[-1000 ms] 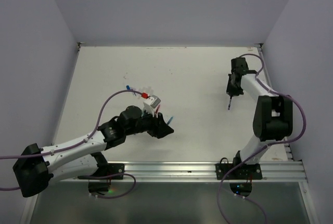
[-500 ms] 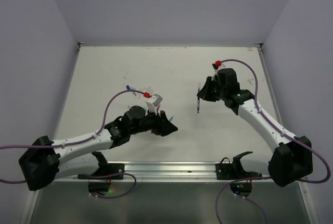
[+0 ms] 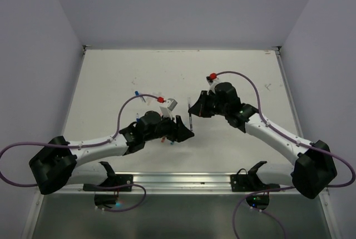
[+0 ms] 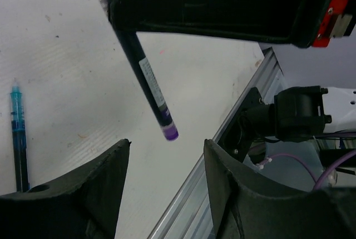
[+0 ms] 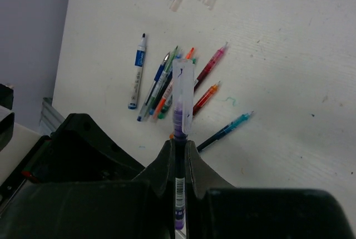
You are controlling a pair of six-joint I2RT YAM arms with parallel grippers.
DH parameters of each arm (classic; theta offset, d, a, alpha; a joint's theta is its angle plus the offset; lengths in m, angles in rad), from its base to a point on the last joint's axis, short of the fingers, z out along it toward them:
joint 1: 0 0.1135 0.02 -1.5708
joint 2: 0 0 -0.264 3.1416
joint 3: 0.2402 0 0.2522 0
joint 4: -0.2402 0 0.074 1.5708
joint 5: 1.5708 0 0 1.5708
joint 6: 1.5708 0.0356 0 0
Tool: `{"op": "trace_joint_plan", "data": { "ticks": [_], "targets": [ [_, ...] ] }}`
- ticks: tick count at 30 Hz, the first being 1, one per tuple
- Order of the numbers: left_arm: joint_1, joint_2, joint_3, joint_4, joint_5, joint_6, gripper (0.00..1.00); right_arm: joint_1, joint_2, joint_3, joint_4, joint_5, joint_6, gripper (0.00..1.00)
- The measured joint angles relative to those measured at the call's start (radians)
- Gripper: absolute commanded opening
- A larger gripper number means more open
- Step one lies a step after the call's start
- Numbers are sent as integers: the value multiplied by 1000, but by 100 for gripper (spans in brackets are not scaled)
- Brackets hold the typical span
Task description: Open the pen caps
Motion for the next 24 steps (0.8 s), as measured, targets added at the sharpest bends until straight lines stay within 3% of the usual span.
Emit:
{"op": "trace_joint_plan", "data": {
  "ticks": [7, 10, 11, 13, 15, 19, 24],
  "targets": [
    [0, 42, 59, 1, -30, 3, 54, 51, 0, -21, 68, -10, 48, 0],
    [0, 65, 73, 0, -37, 15, 28, 61, 0, -26, 82, -16, 59, 0],
    [0, 72, 77, -3, -40, 20, 14, 62, 0, -26, 83, -16, 61, 0],
    [6, 79, 77, -40, -72, 15, 0, 61, -4, -27, 84, -18, 62, 0],
    [18, 84, 78, -50, -80, 20, 0, 61, -4, -27, 90, -12, 61, 0],
    [16, 70, 76, -61, -91, 27, 0, 62, -4, -32, 105, -13, 64, 32],
    [13, 10, 58, -82, -99, 42, 0, 71, -1, -27, 108, -5, 46, 41]
  ]
}}
